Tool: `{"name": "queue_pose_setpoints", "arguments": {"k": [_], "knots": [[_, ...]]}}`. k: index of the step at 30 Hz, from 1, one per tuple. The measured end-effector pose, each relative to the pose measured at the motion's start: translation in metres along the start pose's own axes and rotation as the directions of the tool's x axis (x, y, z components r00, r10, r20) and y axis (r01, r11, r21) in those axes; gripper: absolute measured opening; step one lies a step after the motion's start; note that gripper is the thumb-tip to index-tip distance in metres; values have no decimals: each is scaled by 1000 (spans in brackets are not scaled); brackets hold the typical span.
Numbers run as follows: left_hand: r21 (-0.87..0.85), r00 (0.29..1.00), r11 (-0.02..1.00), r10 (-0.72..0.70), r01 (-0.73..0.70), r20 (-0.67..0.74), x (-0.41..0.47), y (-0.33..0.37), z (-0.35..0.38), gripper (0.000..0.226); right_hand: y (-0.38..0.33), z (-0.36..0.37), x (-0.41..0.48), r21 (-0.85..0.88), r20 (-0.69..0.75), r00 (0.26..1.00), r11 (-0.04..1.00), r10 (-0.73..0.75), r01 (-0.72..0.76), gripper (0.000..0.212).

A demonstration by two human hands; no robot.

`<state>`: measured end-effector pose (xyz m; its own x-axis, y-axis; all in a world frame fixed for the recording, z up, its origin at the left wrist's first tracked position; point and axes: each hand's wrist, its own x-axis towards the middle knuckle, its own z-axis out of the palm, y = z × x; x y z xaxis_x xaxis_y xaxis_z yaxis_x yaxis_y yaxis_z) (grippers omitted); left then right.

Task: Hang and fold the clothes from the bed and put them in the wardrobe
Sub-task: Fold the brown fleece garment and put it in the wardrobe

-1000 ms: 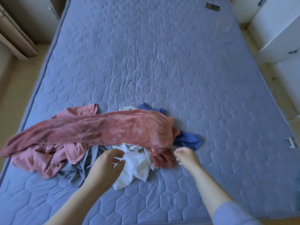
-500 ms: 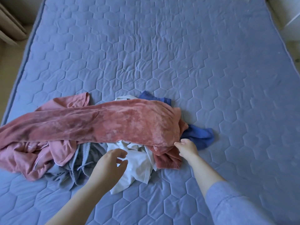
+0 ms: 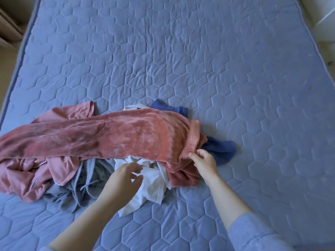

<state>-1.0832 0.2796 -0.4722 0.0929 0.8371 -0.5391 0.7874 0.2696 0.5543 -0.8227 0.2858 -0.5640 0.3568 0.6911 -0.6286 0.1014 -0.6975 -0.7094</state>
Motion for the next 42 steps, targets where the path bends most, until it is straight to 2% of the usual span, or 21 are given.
{"name": "queue_pose_setpoints", "arguments": {"k": [5, 13, 17, 20, 25, 34, 38, 42], "knots": [[8, 999, 999, 36, -36, -9, -8, 13, -14, 22, -33, -7, -30, 151, 91, 995, 988, -42, 28, 11], [6, 992, 994, 109, -109, -70, -50, 36, -58, 20, -113, -11, -110, 118, 192, 951, 967, -244, 225, 37], [28, 975, 985, 170, -168, -141, -81, 39, -94, 36, -168, -9, -154, 50, 252, 910, 943, -330, 329, 40], [47, 953, 977, 214, -209, -217, -104, 40, -129, 48, -213, -4, -191, 44, 282, 880, 922, -381, 385, 33], [21, 870, 944, 311, -329, -383, -142, 52, -194, 57, -278, 11, -258, 67, 308, 808, 859, -502, 508, 12], [33, 699, 842, 469, -539, -540, -197, 95, -294, 66, -381, 22, -367, 114, 378, 630, 709, -679, 696, 11], [69, 608, 769, 554, -636, -569, -218, 117, -326, 41, -408, 16, -401, 127, 388, 557, 642, -734, 756, 12], [156, 531, 741, 595, -653, -604, -237, 132, -353, 15, -423, 11, -424, 150, 395, 518, 610, -759, 778, 14]]}}
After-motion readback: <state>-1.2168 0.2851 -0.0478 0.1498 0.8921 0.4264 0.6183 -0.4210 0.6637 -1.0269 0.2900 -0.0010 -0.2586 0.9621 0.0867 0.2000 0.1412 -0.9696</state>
